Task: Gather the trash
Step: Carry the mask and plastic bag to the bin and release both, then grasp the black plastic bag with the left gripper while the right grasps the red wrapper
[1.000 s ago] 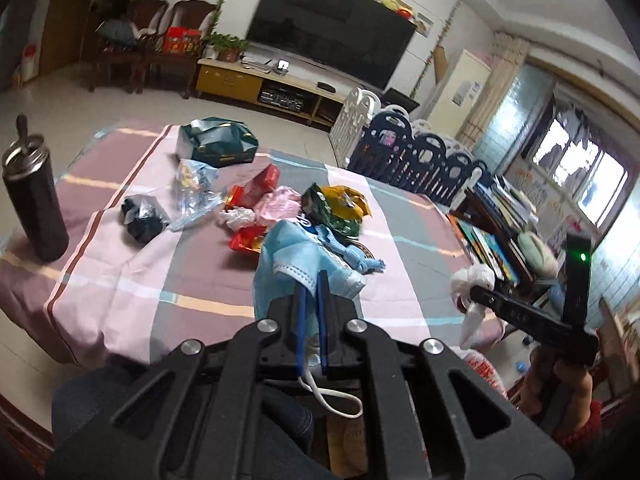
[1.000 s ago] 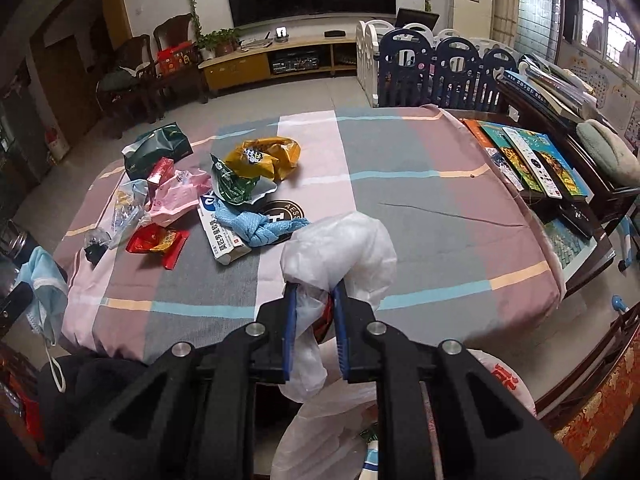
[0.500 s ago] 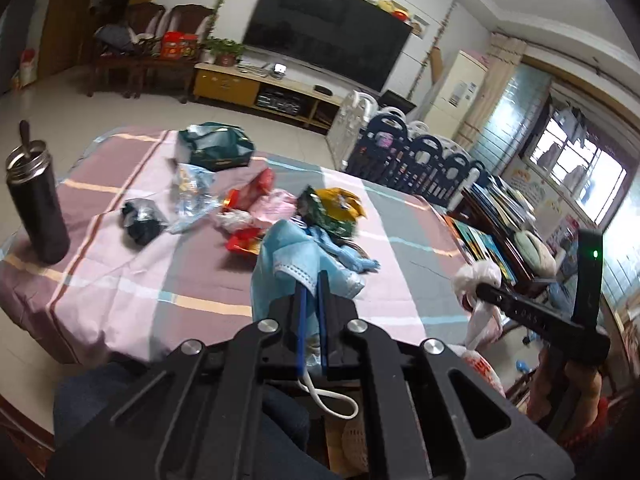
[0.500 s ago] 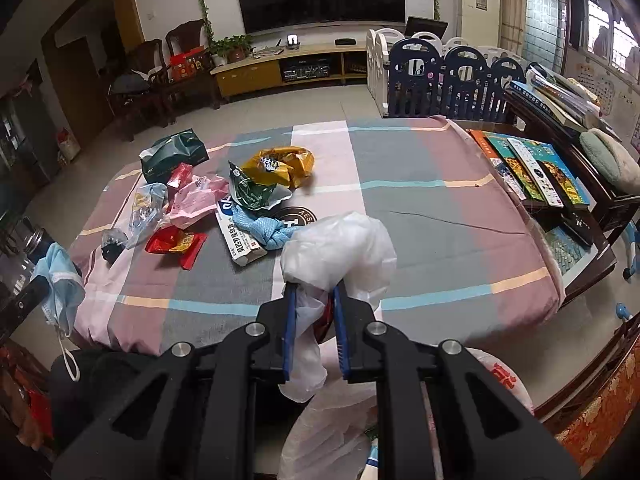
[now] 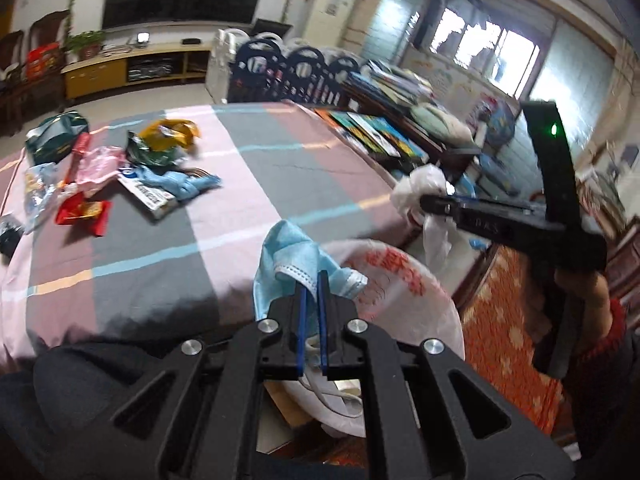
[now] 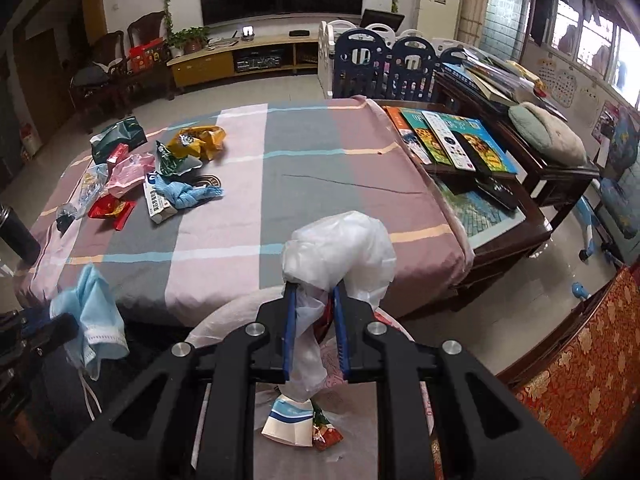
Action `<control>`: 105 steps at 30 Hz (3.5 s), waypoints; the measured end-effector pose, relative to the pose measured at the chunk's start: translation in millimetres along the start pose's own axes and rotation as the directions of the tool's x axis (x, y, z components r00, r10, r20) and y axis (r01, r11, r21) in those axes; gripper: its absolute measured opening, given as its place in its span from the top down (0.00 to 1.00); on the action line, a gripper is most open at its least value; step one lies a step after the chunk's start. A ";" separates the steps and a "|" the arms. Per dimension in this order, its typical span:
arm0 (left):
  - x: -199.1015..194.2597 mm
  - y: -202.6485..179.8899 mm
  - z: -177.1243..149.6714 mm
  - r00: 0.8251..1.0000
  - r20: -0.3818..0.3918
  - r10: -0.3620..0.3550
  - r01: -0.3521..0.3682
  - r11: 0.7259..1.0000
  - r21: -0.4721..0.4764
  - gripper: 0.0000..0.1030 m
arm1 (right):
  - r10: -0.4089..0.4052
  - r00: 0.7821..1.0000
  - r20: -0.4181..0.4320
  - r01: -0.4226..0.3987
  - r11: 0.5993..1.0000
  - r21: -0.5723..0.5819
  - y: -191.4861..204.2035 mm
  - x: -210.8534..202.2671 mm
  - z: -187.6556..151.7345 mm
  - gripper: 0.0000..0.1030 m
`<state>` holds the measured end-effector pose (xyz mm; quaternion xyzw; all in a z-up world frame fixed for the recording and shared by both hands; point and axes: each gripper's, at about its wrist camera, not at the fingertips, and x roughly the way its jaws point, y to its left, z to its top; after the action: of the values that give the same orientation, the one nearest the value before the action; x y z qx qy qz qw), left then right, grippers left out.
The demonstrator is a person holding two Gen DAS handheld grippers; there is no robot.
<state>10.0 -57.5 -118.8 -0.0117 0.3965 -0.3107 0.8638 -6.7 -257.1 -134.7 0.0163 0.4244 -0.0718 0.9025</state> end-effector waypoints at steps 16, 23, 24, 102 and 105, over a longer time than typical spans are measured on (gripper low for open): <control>62.0 -49.9 -21.7 0.974 -0.203 -0.099 0.117 0.990 0.075 0.94 | 0.037 0.995 -0.089 -0.028 0.995 0.097 -38.5 11.9 -34.1 0.83; 61.1 -47.8 -26.1 0.972 -0.193 -0.131 0.143 0.989 0.049 0.35 | 0.055 0.992 -0.113 -0.045 0.995 0.087 -34.7 17.3 -37.1 0.82; 59.9 -46.6 -24.9 0.973 -0.187 -0.136 0.146 0.988 0.041 0.32 | 0.063 0.990 -0.125 -0.053 0.995 0.084 -33.0 18.8 -38.4 0.82; -5.8 384.5 27.6 0.796 -0.072 0.601 -0.492 0.572 -0.656 0.59 | 0.269 0.947 -0.179 -0.296 0.943 -0.153 282.6 170.9 67.3 0.89; -3.8 377.8 24.5 0.809 -0.067 0.584 -0.474 0.581 -0.661 0.59 | 0.229 0.964 -0.135 -0.245 0.963 -0.110 249.7 147.4 59.1 0.90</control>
<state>224.4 243.8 -200.1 -0.2159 0.3940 0.1214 0.8851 167.0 -32.5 -218.1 0.0143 0.4769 0.0648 0.8765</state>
